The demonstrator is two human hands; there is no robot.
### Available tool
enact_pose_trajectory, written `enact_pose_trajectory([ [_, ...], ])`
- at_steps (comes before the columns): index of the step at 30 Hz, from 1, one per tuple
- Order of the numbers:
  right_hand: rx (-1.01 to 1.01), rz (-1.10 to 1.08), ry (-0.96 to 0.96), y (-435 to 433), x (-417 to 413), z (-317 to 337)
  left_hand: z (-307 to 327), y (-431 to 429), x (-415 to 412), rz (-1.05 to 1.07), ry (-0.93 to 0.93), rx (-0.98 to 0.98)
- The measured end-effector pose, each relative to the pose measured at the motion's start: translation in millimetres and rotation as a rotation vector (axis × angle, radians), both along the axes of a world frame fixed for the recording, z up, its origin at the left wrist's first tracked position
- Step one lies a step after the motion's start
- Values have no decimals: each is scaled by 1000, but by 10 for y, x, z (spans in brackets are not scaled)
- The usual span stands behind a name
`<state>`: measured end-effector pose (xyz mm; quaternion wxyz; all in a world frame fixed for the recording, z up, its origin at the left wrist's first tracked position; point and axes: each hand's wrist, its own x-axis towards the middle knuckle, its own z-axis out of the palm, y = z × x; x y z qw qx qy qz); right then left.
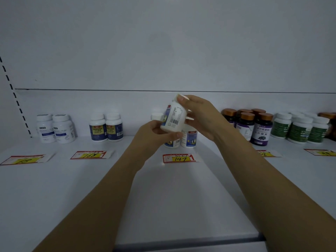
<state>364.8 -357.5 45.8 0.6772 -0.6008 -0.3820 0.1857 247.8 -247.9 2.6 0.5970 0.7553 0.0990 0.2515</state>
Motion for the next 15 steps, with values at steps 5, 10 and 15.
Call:
enact_pose_trajectory([
  [5,22,15,40,-38,41,-9,2,-2,-4,-51,15,-17],
  [10,-1,35,37,-6,17,-2,11,-21,-11,-1,-8,-3],
  [15,-15,-4,-3,-29,23,-1,18,-17,-23,2,8,10],
])
